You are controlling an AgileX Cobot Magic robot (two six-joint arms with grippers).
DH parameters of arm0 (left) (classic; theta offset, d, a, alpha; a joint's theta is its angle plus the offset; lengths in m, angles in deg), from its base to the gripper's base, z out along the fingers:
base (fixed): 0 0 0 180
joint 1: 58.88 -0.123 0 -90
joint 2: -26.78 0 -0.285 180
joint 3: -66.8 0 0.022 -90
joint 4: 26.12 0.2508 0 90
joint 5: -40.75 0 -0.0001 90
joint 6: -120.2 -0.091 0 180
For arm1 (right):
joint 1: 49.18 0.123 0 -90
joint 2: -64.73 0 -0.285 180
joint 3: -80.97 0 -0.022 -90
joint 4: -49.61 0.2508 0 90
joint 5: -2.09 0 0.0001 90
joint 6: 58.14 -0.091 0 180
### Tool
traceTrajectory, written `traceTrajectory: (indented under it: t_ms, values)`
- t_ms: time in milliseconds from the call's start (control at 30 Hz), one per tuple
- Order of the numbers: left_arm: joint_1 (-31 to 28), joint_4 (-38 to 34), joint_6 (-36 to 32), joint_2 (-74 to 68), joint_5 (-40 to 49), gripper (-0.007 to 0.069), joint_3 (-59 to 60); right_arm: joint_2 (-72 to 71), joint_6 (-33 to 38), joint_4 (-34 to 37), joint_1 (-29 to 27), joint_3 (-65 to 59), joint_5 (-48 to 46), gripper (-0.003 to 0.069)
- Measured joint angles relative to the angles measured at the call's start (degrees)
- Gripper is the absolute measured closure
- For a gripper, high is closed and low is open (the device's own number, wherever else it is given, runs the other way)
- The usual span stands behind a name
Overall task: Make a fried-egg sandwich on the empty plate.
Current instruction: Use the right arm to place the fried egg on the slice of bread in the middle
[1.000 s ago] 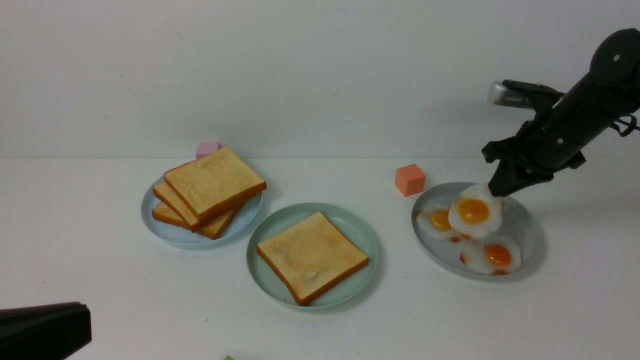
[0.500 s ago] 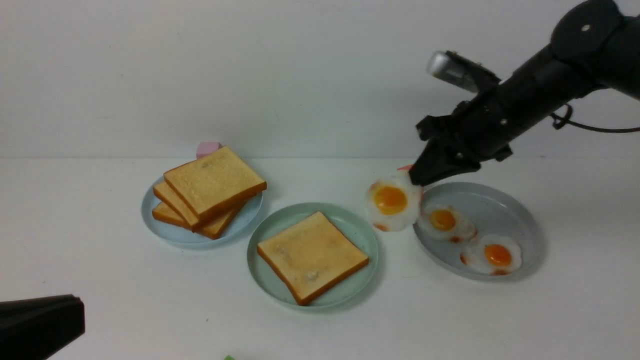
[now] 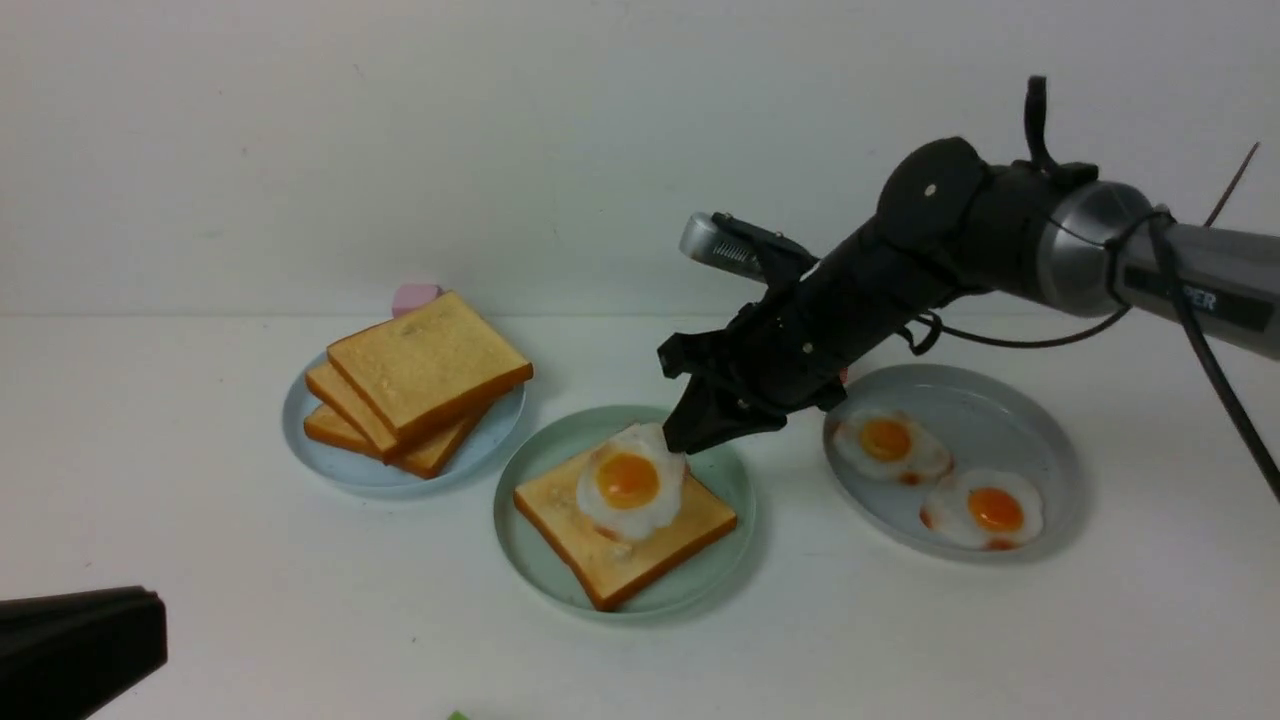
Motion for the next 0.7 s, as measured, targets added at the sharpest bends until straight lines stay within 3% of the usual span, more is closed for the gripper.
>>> traceTrajectory:
  t_ms: [200,367,500,533,600,700]
  values:
    - [0.00,0.00,0.00,0.00,0.00,0.0629,0.00,1.07,-0.07,0.89,0.00,0.00,2.29,0.0589]
    - [0.00,0.00,0.00,0.00,-0.05,0.0629,0.00,2.09,-0.14,1.01,0.30,0.00,3.38,0.0539]
    - [0.00,0.00,0.00,0.00,-0.05,0.0627,0.00,2.82,-0.16,1.14,0.42,0.00,3.84,0.0383]
    - [0.00,0.00,0.00,0.00,-0.05,0.0627,0.00,2.82,-0.16,1.14,0.42,0.00,3.84,0.0375]
    - [0.00,0.00,0.00,0.00,-0.05,0.0624,0.00,2.82,-0.16,1.14,0.42,0.00,3.61,0.0276]
    - [0.00,0.00,0.00,0.00,-0.05,0.0622,0.00,2.13,-0.16,0.47,0.42,0.00,2.89,0.0207]
